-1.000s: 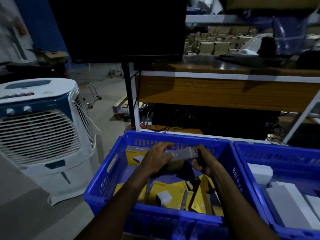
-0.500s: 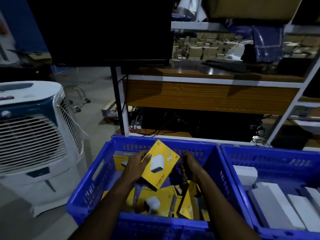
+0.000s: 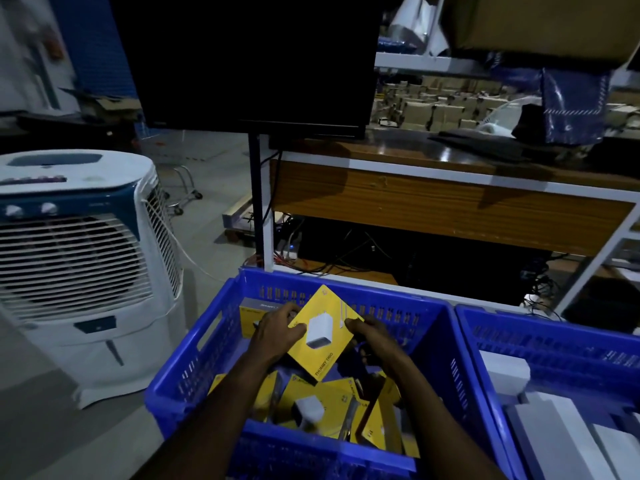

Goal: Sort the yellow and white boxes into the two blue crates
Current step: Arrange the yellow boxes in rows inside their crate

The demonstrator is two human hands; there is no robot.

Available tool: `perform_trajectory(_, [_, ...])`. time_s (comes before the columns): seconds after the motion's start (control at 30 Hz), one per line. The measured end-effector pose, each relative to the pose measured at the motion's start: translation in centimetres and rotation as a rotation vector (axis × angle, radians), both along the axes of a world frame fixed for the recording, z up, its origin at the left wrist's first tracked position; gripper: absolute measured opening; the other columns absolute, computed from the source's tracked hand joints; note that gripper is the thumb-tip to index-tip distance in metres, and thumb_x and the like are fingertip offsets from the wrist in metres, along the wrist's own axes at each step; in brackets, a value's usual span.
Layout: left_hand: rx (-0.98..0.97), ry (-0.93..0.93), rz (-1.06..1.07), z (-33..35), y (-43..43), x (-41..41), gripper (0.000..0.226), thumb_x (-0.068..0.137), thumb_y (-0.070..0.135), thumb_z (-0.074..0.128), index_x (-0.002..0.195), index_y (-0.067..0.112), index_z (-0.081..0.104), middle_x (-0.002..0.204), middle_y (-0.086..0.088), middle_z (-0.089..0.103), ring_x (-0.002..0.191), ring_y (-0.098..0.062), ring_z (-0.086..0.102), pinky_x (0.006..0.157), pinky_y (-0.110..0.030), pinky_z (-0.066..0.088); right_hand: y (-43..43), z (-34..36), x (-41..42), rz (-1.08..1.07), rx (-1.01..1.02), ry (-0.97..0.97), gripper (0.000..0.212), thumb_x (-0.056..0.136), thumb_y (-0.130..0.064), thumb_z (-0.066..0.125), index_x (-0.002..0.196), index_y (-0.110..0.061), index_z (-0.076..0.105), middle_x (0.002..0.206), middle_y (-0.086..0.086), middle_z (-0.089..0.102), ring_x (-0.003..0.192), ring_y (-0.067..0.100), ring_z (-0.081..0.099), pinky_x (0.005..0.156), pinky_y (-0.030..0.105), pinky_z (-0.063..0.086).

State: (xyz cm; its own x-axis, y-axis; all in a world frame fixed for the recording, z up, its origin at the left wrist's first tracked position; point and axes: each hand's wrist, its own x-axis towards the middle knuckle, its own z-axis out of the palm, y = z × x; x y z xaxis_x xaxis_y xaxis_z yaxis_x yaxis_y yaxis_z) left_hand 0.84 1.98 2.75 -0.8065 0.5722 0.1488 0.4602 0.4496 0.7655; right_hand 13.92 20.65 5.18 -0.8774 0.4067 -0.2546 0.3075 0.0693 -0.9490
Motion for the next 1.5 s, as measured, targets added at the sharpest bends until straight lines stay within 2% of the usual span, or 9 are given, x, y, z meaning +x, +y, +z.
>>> perform_trajectory(0.23, [-0.112,0.08,0.077,-0.2,-0.4,-0.2,0.052,0.072,0.045,0.061,0.119,0.024,0.061,0.109,-0.001,0.067,0.098,-0.024,0.062,0.078,-0.036,0.051,-0.8,-0.5,-0.6,0.046,0.069,-0.018,0.012,0.096,-0.022,0.059,0.101,-0.012,0.057,0.087,0.017,0.064,0.05,0.02,0.057,0.045,0.026,0.047])
perform_trajectory(0.5, [-0.171,0.142,0.102,-2.6,-0.7,-2.4,0.055,0.079,0.032,0.073,0.13,0.018,0.06,0.121,-0.008,0.064,0.113,-0.032,0.057,0.095,-0.043,0.048,-1.8,-0.9,-0.8,0.085,0.112,-0.1,0.033,0.094,-0.022,0.058,0.121,-0.019,0.04,0.101,0.007,0.064,0.054,0.02,0.065,0.048,0.034,0.055])
perform_trajectory(0.7, [-0.217,0.2,0.084,-1.9,-0.7,-1.5,0.052,0.089,0.018,0.067,0.138,0.024,0.053,0.127,-0.01,0.055,0.121,-0.034,0.045,0.101,-0.041,0.04,-2.0,-1.1,-1.2,0.153,0.119,-0.165,0.028,0.095,-0.019,0.057,0.119,-0.007,0.049,0.11,0.024,0.061,0.063,0.024,0.062,0.056,0.034,0.055])
perform_trajectory(0.83, [-0.338,0.232,0.095,-2.2,-0.8,-1.0,0.053,0.089,0.016,0.066,0.138,0.031,0.052,0.129,-0.003,0.048,0.123,-0.028,0.04,0.101,-0.038,0.042,-2.2,-1.8,-1.8,0.195,0.106,-0.184,0.046,0.094,-0.02,0.058,0.137,-0.012,0.043,0.111,0.012,0.062,0.09,0.03,0.064,0.074,0.04,0.056])
perform_trajectory(1.0, [-0.552,0.267,0.1,-2.4,-1.0,-0.8,0.056,0.08,0.027,0.076,0.13,0.029,0.05,0.132,-0.006,0.039,0.122,-0.032,0.04,0.092,-0.042,0.051,-2.7,-1.8,-1.8,0.279,0.121,-0.177,0.055,0.095,-0.017,0.057,0.145,-0.02,0.034,0.122,0.008,0.057,0.087,0.02,0.064,0.056,0.022,0.054])
perform_trajectory(1.13, [-0.776,0.413,0.085,-1.8,-0.8,-1.3,0.069,0.068,0.036,0.085,0.125,0.023,0.049,0.131,-0.008,0.044,0.121,-0.034,0.042,0.088,-0.042,0.05,-2.6,-2.5,-2.1,0.283,0.16,-0.166,0.066,0.096,-0.024,0.059,0.152,-0.015,0.025,0.145,0.013,0.047,0.123,0.029,0.055,0.068,0.018,0.052])
perform_trajectory(1.3, [-0.743,0.38,0.169,-2.0,-0.7,-2.0,0.068,0.074,0.026,0.081,0.13,0.021,0.045,0.133,-0.01,0.044,0.12,-0.032,0.046,0.089,-0.041,0.048,-2.1,-3.4,-2.7,0.28,0.163,-0.202,0.063,0.097,-0.028,0.057,0.151,-0.014,0.027,0.145,0.013,0.047,0.104,0.026,0.062,0.064,0.024,0.054])
perform_trajectory(1.4, [-0.657,0.255,0.191,-1.8,-0.4,-2.0,0.033,0.081,0.033,0.07,0.107,0.016,0.061,0.111,-0.007,0.063,0.1,-0.026,0.061,0.074,-0.033,0.047,-2.1,-3.5,-2.9,0.267,0.183,-0.227,0.06,0.098,-0.029,0.055,0.149,-0.014,0.029,0.14,0.013,0.05,0.083,0.017,0.062,0.053,0.018,0.05])
perform_trajectory(1.5, [-0.664,0.142,0.153,-1.8,-0.2,-1.6,0.034,0.079,0.042,0.068,0.095,0.012,0.066,0.102,-0.009,0.064,0.092,-0.027,0.062,0.072,-0.033,0.05,-2.1,-3.4,-3.0,0.224,0.234,-0.24,0.049,0.098,-0.029,0.054,0.142,-0.009,0.041,0.13,0.018,0.056,0.094,0.029,0.063,0.06,0.023,0.048])
